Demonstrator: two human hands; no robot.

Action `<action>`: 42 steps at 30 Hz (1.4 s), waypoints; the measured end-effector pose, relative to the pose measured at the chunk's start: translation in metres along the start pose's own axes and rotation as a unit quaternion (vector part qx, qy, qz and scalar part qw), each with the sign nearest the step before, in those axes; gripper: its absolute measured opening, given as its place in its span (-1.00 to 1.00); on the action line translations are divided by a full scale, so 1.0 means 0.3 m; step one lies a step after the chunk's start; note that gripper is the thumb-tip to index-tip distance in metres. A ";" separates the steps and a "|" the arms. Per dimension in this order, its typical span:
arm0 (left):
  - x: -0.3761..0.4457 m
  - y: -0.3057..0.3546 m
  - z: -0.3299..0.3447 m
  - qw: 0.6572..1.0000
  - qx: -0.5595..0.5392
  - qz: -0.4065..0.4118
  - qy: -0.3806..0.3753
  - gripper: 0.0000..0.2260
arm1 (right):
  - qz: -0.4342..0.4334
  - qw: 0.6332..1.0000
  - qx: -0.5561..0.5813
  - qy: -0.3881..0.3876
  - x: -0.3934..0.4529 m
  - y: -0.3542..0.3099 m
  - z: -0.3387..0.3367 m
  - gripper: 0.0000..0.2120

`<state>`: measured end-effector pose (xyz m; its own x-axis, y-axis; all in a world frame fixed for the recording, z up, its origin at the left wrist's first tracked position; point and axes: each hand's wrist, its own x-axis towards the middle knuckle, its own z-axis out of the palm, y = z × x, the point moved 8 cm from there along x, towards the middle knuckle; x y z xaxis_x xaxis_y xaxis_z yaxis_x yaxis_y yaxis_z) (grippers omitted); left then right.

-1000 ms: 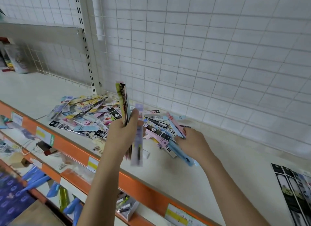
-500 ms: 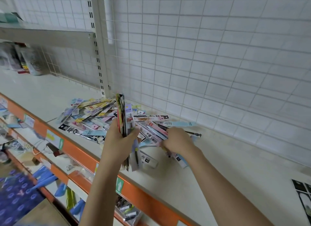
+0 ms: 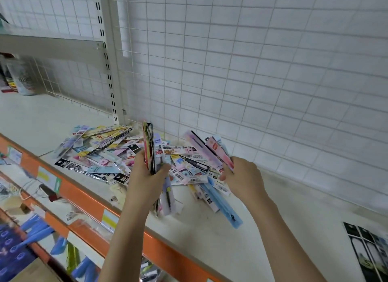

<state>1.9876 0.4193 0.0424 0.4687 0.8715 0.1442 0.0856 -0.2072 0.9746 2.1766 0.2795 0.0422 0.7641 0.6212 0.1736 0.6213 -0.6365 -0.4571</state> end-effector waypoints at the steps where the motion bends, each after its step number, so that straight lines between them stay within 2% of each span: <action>1: -0.002 -0.002 0.014 1.000 0.001 -0.001 -0.006 -0.80 | 0.004 1.000 0.021 0.005 -0.015 0.013 -0.014 -0.83; 5: -0.024 -0.006 0.073 0.999 -0.003 -0.008 -0.034 -0.80 | 0.014 0.995 0.094 0.017 -0.082 0.053 -0.065 -0.81; 11: -0.053 -0.004 0.144 0.998 -0.002 -0.001 -0.063 -0.78 | 0.074 0.981 0.171 0.057 -0.149 0.139 -0.115 -0.71; 17: -0.093 0.001 0.198 0.996 0.003 0.001 -0.086 -0.72 | 0.118 0.968 0.207 0.077 -0.206 0.226 -0.139 -0.73; 21: -0.123 0.006 0.220 0.996 0.007 0.013 -0.091 -0.74 | 0.130 0.963 0.212 0.104 -0.244 0.255 -0.163 -0.61; 25: -0.149 0.002 0.225 0.995 0.016 0.015 -0.097 -0.75 | 0.132 0.963 0.224 0.076 -0.274 0.264 -0.150 -0.82; 27: -0.161 0.002 0.225 0.995 0.013 0.017 -0.099 -0.74 | 0.123 0.967 0.211 0.070 -0.283 0.261 -0.148 -0.84; 28: -0.167 0.002 0.223 0.995 0.015 0.019 -0.098 -0.74 | 0.113 0.970 0.202 0.070 -0.286 0.253 -0.149 -0.80; 32: -0.170 -0.003 0.206 0.996 0.024 0.022 -0.079 -0.72 | 0.064 0.981 0.173 0.065 -0.295 0.201 -0.158 -0.46; 33: -0.167 -0.007 0.202 0.997 0.024 0.023 -0.075 -0.72 | 0.057 0.983 0.164 0.067 -0.292 0.192 -0.162 -0.48; 37: -0.157 -0.015 0.173 0.998 0.026 0.010 -0.061 -0.85 | 0.012 0.988 0.123 0.087 -0.272 0.162 -0.171 -0.91; 39: -0.150 -0.018 0.159 0.998 0.026 0.002 -0.056 -0.93 | 0.007 0.986 0.148 0.080 -0.263 0.158 -0.157 -0.94; 42: -0.127 -0.026 0.124 0.999 0.042 -0.008 -0.029 -0.80 | -0.006 0.984 0.171 0.042 -0.252 0.132 -0.121 -0.96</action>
<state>2.0018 0.3713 0.0229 0.5167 0.8482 0.1166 0.1651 -0.2323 0.9585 2.1497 0.1906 0.0425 0.7771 0.5796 0.2454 0.5468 -0.4286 -0.7192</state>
